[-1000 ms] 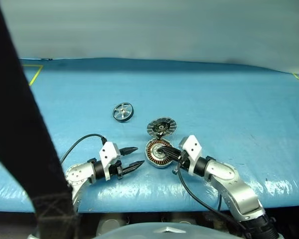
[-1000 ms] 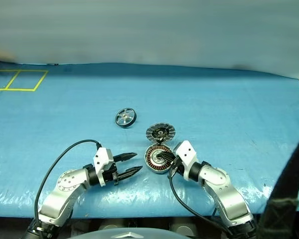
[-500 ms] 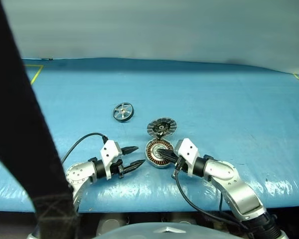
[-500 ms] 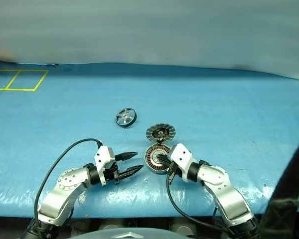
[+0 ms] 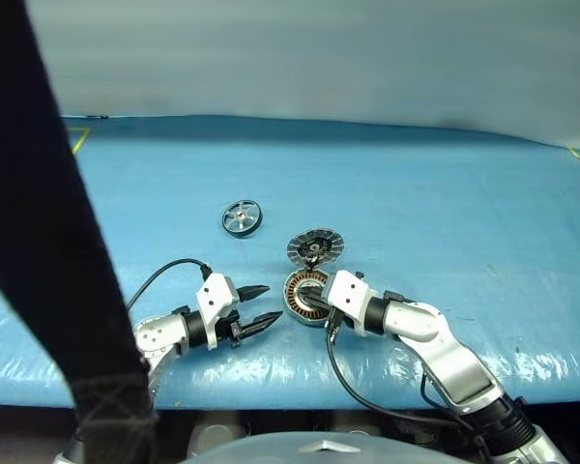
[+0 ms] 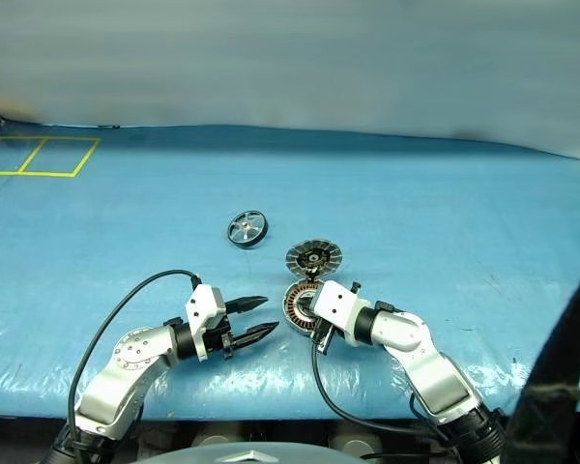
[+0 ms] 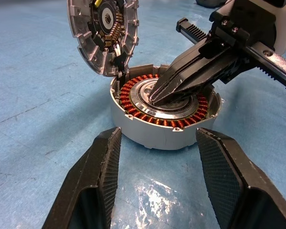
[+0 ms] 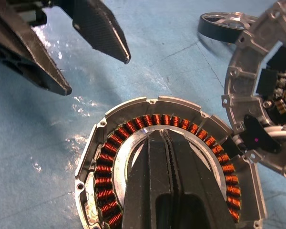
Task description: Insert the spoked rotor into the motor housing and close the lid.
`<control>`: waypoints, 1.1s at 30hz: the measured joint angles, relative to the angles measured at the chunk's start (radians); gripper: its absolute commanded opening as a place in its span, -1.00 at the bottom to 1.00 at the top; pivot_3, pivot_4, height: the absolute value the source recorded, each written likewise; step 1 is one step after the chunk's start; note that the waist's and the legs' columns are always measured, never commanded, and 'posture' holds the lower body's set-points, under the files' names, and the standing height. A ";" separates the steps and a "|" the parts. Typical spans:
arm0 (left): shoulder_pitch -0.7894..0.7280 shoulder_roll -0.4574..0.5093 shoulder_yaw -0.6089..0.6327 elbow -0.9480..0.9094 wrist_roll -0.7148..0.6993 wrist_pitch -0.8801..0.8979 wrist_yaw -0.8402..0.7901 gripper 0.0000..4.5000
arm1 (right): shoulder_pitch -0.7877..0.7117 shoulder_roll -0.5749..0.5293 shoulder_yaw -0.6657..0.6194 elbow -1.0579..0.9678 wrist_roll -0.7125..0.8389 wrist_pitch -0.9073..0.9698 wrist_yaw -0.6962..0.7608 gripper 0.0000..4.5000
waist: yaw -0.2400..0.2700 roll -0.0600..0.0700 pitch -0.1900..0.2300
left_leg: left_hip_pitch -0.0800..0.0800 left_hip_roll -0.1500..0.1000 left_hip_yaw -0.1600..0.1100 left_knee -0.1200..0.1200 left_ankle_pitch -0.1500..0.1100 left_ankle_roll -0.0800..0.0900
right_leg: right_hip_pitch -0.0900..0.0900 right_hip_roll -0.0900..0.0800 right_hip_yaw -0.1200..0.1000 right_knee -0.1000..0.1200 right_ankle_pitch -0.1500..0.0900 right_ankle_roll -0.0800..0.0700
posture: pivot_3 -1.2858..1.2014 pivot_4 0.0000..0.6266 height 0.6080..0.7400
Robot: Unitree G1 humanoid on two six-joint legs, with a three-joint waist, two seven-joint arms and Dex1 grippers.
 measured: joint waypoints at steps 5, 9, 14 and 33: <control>0.007 -0.006 -0.001 0.000 0.007 -0.017 0.005 0.18 | 0.036 0.067 -0.098 -0.001 0.163 0.082 0.011 -0.99 | -0.004 0.001 0.001 | -0.007 0.000 0.000 -0.001 0.000 0.001 | -0.003 0.000 0.000 0.000 0.000 -0.001 | 0.03 -0.52 1.00; 0.007 -0.008 -0.008 0.006 0.012 -0.023 0.006 0.18 | 0.036 0.083 -0.116 -0.002 0.196 0.106 0.004 -0.99 | -0.004 0.001 0.001 | -0.009 0.000 0.000 -0.002 0.000 0.000 | -0.004 0.006 -0.001 0.000 0.000 -0.001 | 0.03 -0.52 1.00; 0.002 -0.007 -0.007 0.025 0.013 -0.038 0.004 0.18 | 0.030 0.052 -0.067 -0.007 0.122 0.079 -0.008 -0.99 | -0.004 0.001 0.001 | -0.008 0.000 0.000 -0.002 0.000 0.001 | -0.004 0.006 -0.001 0.000 -0.001 0.000 | 0.03 -0.52 1.00; -0.042 0.001 0.059 0.062 -0.013 -0.064 -0.001 0.18 | 0.090 0.080 -0.132 -0.135 0.230 0.070 -0.012 -0.99 | -0.004 0.002 0.002 | -0.009 0.000 0.000 -0.002 0.000 0.000 | -0.004 0.007 0.000 0.000 0.000 0.000 | 0.03 -0.52 1.00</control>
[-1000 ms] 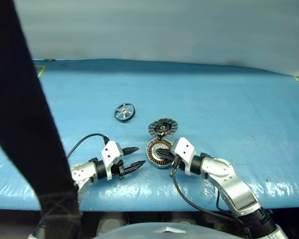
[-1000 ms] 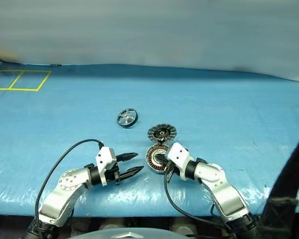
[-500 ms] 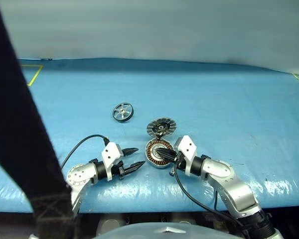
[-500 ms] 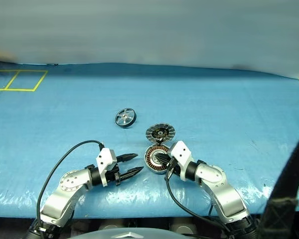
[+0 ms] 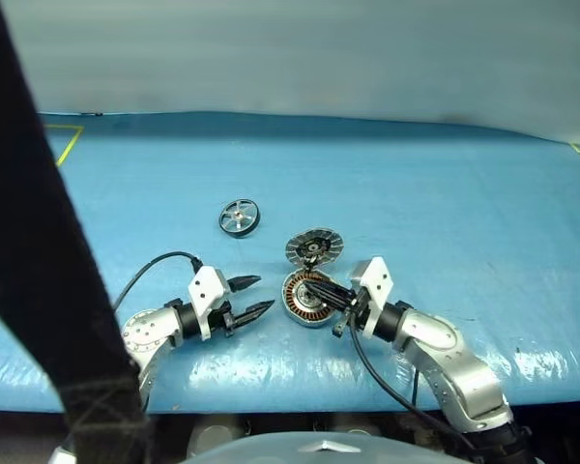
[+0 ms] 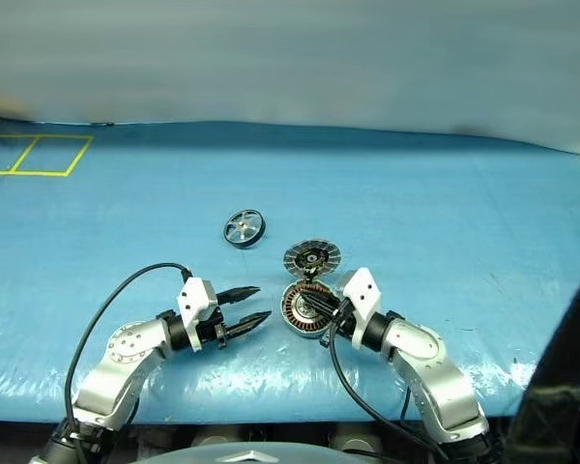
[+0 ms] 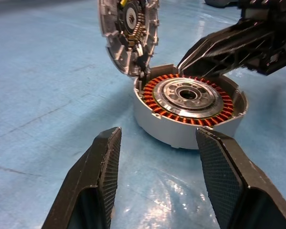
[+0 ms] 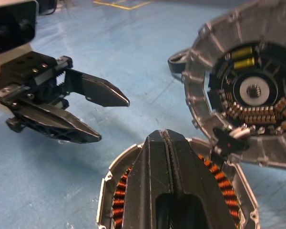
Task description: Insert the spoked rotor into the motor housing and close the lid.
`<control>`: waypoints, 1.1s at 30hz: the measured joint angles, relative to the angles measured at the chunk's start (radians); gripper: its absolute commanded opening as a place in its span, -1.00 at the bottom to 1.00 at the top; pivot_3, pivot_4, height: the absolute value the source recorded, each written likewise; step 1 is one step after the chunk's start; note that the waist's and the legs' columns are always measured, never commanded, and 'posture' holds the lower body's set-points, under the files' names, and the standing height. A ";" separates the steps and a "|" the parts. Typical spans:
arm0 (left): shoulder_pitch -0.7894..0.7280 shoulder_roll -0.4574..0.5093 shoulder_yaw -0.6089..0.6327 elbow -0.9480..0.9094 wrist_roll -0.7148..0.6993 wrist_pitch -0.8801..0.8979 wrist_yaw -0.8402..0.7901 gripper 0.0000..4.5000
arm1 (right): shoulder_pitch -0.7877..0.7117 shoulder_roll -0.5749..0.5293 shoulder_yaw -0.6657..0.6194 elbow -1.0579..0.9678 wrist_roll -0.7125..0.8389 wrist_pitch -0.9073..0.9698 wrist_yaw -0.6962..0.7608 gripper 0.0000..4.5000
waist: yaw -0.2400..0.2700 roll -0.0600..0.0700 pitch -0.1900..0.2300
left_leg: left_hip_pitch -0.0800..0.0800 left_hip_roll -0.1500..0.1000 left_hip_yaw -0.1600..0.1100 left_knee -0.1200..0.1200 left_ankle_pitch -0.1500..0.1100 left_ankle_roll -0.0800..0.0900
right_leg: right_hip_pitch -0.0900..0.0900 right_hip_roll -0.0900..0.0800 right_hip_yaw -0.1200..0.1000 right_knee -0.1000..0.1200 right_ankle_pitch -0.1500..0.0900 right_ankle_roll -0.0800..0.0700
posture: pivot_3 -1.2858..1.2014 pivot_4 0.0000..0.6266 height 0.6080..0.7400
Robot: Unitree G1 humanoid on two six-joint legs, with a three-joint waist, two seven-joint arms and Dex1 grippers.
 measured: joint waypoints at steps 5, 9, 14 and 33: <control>-0.065 -0.026 0.077 0.007 -0.029 0.000 0.051 0.18 | 0.027 -0.066 0.039 -0.064 -0.055 -0.008 0.008 -0.99 | 0.002 -0.001 0.000 | 0.000 0.000 0.000 0.000 0.000 -0.001 | 0.000 0.000 0.000 0.000 0.000 0.000 | 0.03 -0.52 1.00; -0.155 -0.021 0.115 0.067 -0.030 0.010 0.075 0.18 | 0.018 -0.070 0.114 -0.094 -0.159 -0.031 -0.030 -0.99 | 0.001 -0.001 0.001 | 0.000 0.000 0.000 0.000 0.001 -0.002 | 0.000 0.002 0.000 0.001 -0.001 0.004 | 0.03 -0.52 1.00; -0.260 -0.006 0.149 0.136 -0.022 0.048 0.106 0.18 | 0.006 -0.033 0.140 -0.092 -0.193 -0.044 -0.063 -0.99 | 0.002 -0.002 0.001 | 0.000 0.000 -0.001 0.000 0.003 -0.006 | 0.001 0.003 0.000 0.000 0.001 0.010 | 0.03 -0.52 1.00; -0.699 0.062 0.004 0.493 0.166 0.334 0.105 0.18 | 0.007 -0.073 0.139 -0.062 -0.240 -0.078 -0.054 -0.99 | 0.000 -0.011 0.007 | -0.001 -0.005 0.000 0.000 0.004 -0.007 | 0.000 0.003 0.000 0.000 0.001 0.011 | 0.03 -0.52 1.00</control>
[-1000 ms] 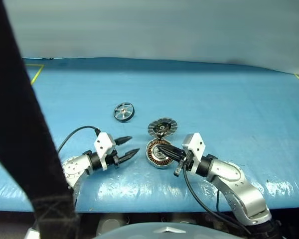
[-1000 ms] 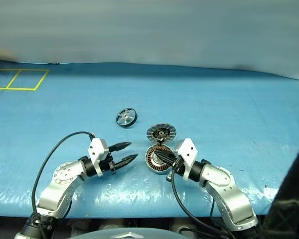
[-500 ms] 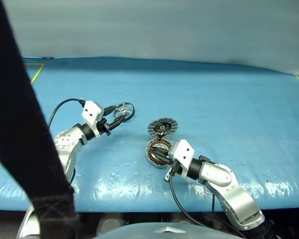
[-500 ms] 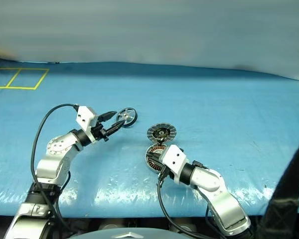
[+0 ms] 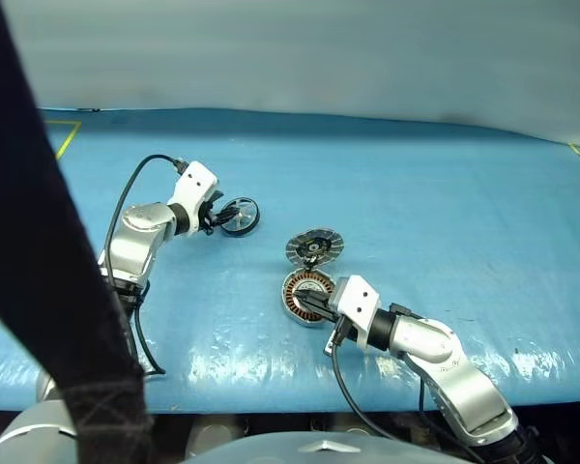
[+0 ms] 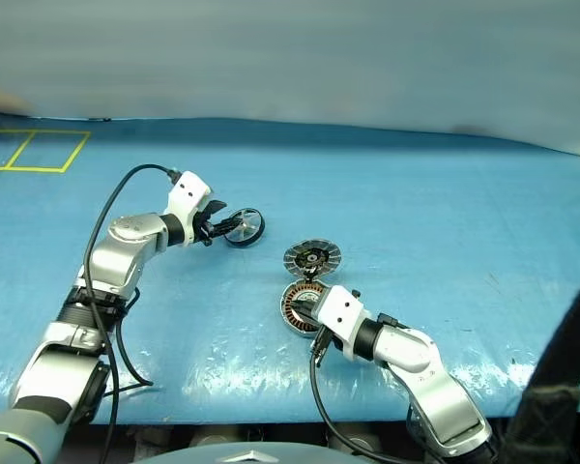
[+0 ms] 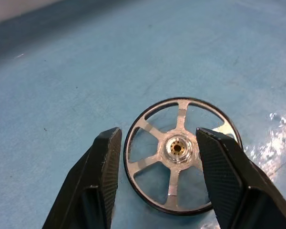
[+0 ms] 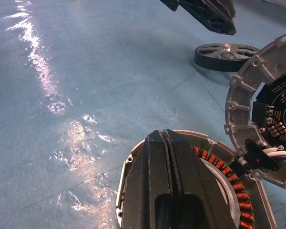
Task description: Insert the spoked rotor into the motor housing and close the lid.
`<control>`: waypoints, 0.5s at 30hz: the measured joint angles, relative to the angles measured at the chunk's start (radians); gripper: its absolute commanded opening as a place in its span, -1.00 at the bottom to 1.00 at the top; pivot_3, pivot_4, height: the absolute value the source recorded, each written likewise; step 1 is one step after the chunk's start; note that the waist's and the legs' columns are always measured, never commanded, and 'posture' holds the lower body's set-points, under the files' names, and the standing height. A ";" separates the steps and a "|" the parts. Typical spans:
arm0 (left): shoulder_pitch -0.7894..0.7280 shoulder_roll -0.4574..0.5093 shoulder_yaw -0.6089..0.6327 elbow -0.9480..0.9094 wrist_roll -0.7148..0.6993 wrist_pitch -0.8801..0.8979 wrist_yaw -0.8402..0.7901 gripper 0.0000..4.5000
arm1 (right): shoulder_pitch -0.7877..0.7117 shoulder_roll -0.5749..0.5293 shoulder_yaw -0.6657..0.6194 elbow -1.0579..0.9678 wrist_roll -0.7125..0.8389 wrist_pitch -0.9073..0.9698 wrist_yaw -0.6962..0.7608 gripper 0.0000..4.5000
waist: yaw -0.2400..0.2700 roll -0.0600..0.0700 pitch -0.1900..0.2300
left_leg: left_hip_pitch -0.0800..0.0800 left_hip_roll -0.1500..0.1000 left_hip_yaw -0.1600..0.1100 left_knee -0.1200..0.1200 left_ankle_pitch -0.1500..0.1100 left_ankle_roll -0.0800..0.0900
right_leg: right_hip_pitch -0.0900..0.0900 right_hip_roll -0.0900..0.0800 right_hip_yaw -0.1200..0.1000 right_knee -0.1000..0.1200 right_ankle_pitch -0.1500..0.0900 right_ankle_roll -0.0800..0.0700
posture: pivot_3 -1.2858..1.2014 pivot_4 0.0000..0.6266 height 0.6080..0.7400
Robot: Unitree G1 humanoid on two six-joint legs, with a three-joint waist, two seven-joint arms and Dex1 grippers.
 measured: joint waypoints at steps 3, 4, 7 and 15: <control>-0.032 0.002 -0.013 0.027 0.014 -0.034 -0.046 0.18 | 0.014 0.001 -0.001 -0.001 -0.015 0.001 -0.018 -0.99 | 0.000 0.000 0.000 | 0.000 0.000 0.000 0.000 0.000 0.000 | 0.000 0.000 0.000 0.000 0.001 -0.003 | 0.03 -0.52 1.00; -0.036 0.013 -0.026 0.041 0.028 -0.057 -0.061 0.18 | 0.018 0.001 -0.001 -0.001 -0.016 0.001 -0.020 -0.99 | 0.000 0.000 0.000 | 0.000 0.000 0.000 0.000 0.000 0.000 | 0.000 0.000 0.000 0.000 0.001 -0.003 | 0.03 -0.52 1.00; -0.047 0.018 -0.055 0.115 0.068 -0.103 -0.088 0.18 | 0.022 0.001 -0.001 -0.002 -0.017 0.002 -0.023 -0.99 | -0.002 0.000 0.000 | 0.000 0.000 0.000 0.000 0.000 0.000 | 0.000 0.000 0.000 0.000 0.001 -0.003 | 0.03 -0.52 1.00; -0.118 0.002 -0.075 0.269 0.136 -0.221 -0.096 0.88 | 0.029 0.000 0.000 -0.008 -0.029 0.002 -0.027 -1.00 | 0.003 -0.001 0.001 | -0.001 0.000 0.000 0.002 -0.001 0.001 | 0.000 -0.001 0.000 0.001 0.002 -0.002 | 0.03 -0.52 1.00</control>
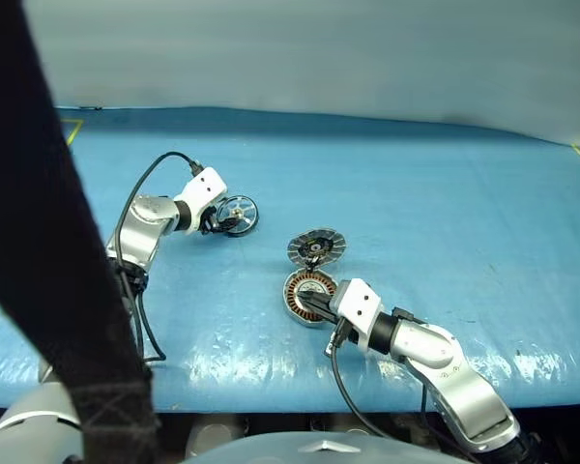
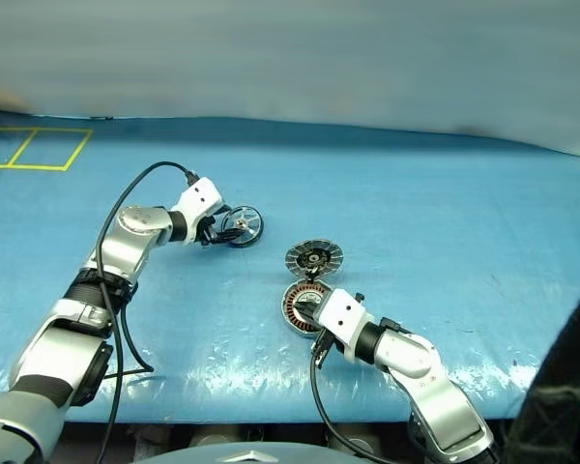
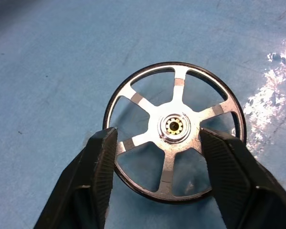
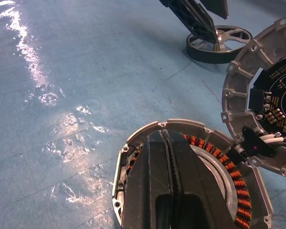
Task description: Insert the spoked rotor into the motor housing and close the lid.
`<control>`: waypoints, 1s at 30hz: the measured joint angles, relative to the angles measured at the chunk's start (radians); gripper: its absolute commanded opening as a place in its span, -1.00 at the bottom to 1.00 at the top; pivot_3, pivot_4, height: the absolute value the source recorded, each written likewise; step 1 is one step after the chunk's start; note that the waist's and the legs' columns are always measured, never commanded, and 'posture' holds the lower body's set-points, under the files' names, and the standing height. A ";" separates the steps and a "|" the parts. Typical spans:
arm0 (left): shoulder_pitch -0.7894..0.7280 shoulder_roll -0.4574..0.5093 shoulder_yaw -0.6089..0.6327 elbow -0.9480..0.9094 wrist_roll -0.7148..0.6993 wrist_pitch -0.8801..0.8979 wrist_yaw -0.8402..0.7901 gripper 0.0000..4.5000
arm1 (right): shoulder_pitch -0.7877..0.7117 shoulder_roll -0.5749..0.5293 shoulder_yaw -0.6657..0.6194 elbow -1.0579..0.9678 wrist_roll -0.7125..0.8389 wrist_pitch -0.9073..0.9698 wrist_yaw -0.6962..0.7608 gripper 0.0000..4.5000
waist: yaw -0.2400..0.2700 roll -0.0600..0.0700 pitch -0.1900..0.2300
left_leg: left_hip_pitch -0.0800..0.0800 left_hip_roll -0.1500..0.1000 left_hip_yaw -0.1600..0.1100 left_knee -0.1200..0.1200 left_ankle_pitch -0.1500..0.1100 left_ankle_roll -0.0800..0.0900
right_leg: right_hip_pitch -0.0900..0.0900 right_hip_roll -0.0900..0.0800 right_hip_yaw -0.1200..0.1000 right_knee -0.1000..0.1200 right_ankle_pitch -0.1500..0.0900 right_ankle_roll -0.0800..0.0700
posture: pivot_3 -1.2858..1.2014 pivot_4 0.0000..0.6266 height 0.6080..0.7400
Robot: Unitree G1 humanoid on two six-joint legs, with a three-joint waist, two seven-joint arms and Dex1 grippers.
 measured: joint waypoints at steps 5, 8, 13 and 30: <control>-0.027 -0.016 -0.009 0.060 0.039 -0.050 0.022 0.97 | 0.011 0.000 0.000 -0.002 -0.003 0.003 -0.004 -1.00 | -0.004 0.000 0.000 | 0.000 0.000 0.000 0.000 0.000 0.000 | 0.000 0.000 0.000 0.000 0.000 0.000 | 0.03 -0.52 1.00; -0.027 -0.019 -0.021 0.069 0.052 -0.054 0.002 0.97 | 0.015 0.000 0.001 -0.002 -0.010 0.004 -0.005 -1.00 | -0.004 0.000 0.000 | 0.000 0.000 0.000 0.001 0.000 0.000 | 0.000 0.000 0.000 0.000 0.000 0.000 | 0.03 -0.52 1.00; -0.025 -0.019 -0.031 0.066 0.066 -0.065 -0.054 0.97 | 0.028 0.000 0.004 -0.003 -0.026 0.004 -0.011 -1.00 | -0.004 0.000 0.000 | 0.000 0.000 0.001 0.002 0.000 0.000 | 0.000 0.000 0.000 0.001 0.000 0.000 | 0.03 -0.52 1.00; 0.007 0.004 -0.032 -0.035 0.078 -0.113 -0.109 0.15 | 0.029 -0.001 0.020 0.003 -0.060 0.001 -0.010 -1.00 | -0.004 0.000 0.000 | 0.000 0.000 0.000 0.002 0.000 0.000 | 0.000 0.000 0.000 0.002 0.000 0.000 | 0.03 -0.52 1.00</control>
